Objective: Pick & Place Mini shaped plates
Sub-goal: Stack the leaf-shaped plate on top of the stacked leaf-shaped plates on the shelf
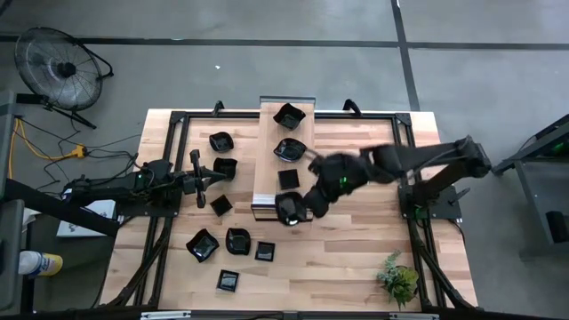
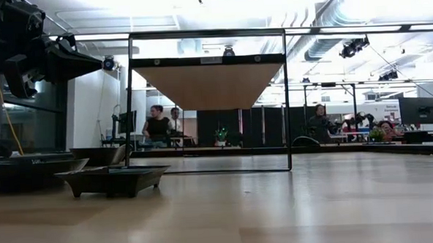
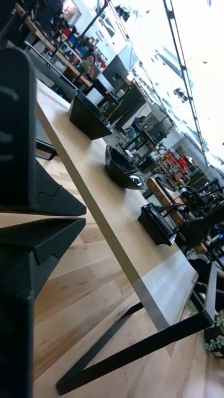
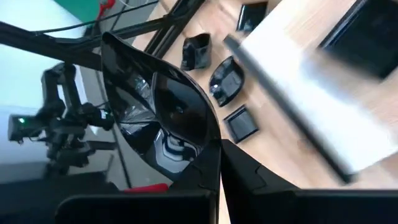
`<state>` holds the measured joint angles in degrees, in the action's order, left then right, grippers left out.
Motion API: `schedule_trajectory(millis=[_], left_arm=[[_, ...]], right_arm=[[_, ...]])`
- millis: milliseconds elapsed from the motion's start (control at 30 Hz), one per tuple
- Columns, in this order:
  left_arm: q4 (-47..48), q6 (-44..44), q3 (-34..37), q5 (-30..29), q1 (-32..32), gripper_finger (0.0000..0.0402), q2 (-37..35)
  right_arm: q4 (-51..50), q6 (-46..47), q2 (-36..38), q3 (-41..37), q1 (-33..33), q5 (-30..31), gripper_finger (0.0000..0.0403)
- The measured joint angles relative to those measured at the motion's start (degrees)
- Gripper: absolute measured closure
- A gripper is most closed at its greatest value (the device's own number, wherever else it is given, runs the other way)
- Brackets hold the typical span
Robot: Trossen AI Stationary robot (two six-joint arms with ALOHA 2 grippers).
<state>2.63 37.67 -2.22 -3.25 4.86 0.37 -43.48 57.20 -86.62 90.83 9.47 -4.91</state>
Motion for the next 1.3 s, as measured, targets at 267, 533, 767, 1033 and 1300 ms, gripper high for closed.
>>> schedule_trajectory(millis=[267,533,767,1033,1300], left_arm=[[0.02,0.00,-0.02,0.00,-0.01,0.0389,0.00],[0.02,0.00,-0.02,0.00,-0.02,0.0389,-0.01],[0.01,0.00,-0.01,0.00,-0.01,0.0389,0.01],[0.01,0.00,-0.01,0.00,-0.01,0.0389,0.00],[0.01,0.00,-0.01,0.00,-0.02,0.0389,-0.01]], right_arm=[[-11.28,-16.52,0.52,6.51,-10.82,-6.34,0.0403],[-13.75,-31.97,0.54,7.06,-22.24,-15.91,0.0403],[-13.91,-44.32,0.52,7.06,-31.60,-18.90,0.0403],[-13.92,-56.08,-1.90,7.06,-37.77,-19.17,0.0403],[-11.84,-53.37,-7.76,7.06,-41.22,-22.70,0.0403]])
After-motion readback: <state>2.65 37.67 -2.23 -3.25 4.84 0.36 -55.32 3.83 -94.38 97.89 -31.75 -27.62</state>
